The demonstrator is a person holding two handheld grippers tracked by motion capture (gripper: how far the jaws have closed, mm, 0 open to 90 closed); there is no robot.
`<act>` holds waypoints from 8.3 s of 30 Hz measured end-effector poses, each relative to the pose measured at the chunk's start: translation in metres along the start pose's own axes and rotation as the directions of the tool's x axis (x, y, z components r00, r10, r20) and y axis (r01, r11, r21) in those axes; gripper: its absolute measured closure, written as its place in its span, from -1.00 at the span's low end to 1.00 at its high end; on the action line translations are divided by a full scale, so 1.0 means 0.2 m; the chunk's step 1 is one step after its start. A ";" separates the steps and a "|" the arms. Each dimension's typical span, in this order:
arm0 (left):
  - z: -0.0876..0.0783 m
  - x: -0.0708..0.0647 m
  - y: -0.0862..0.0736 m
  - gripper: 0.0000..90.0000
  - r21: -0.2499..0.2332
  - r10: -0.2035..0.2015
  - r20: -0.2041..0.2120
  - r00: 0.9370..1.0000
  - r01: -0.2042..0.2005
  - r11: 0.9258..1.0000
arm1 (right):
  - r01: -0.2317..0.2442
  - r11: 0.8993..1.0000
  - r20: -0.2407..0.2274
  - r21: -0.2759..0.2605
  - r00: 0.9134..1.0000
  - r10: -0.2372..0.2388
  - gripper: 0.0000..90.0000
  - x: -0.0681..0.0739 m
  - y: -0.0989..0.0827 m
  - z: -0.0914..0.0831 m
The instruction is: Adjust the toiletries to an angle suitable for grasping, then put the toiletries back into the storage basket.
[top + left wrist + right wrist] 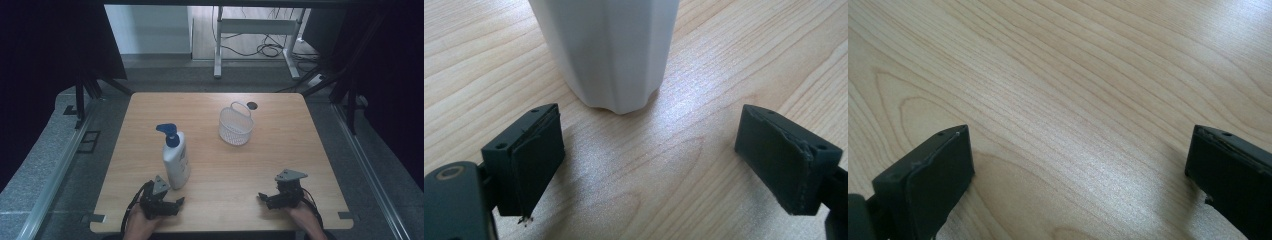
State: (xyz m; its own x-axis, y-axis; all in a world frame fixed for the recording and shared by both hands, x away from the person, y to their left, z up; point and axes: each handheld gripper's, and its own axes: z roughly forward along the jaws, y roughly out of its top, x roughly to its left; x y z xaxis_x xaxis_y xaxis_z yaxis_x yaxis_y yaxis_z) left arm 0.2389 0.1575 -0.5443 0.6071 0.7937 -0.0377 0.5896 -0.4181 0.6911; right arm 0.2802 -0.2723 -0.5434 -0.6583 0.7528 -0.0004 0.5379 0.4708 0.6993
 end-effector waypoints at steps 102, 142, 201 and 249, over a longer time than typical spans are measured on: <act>0.01 0.27 0.20 0.98 -0.043 -0.074 -0.033 0.997 0.072 0.996 | 0.003 1.000 -0.004 -0.001 1.000 -0.003 -1.00 0.00 0.00 0.00; 0.00 0.11 0.23 0.98 -0.049 0.001 0.028 1.000 0.001 0.999 | 0.003 1.000 -0.005 -0.001 1.000 -0.003 -1.00 0.00 0.00 0.00; 0.03 -0.12 0.30 0.51 -0.059 0.104 0.115 0.988 -0.098 0.993 | 0.007 1.000 -0.012 -0.001 1.000 -0.007 -1.00 0.00 0.00 0.00; 0.01 -0.10 0.11 -0.72 -0.010 0.046 0.059 0.997 -0.045 0.999 | 0.100 0.993 -0.064 -0.059 0.993 -0.104 -1.00 0.10 0.10 -0.07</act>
State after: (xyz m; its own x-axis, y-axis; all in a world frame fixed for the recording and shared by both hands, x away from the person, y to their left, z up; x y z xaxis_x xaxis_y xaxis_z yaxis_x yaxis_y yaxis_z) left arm 0.2407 0.1316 -0.5285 0.6638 0.7464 -0.0486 0.5562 -0.4491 0.6992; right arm 0.2705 -0.2547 -0.5195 -0.7430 0.6688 -0.0270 0.4376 0.5160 0.7364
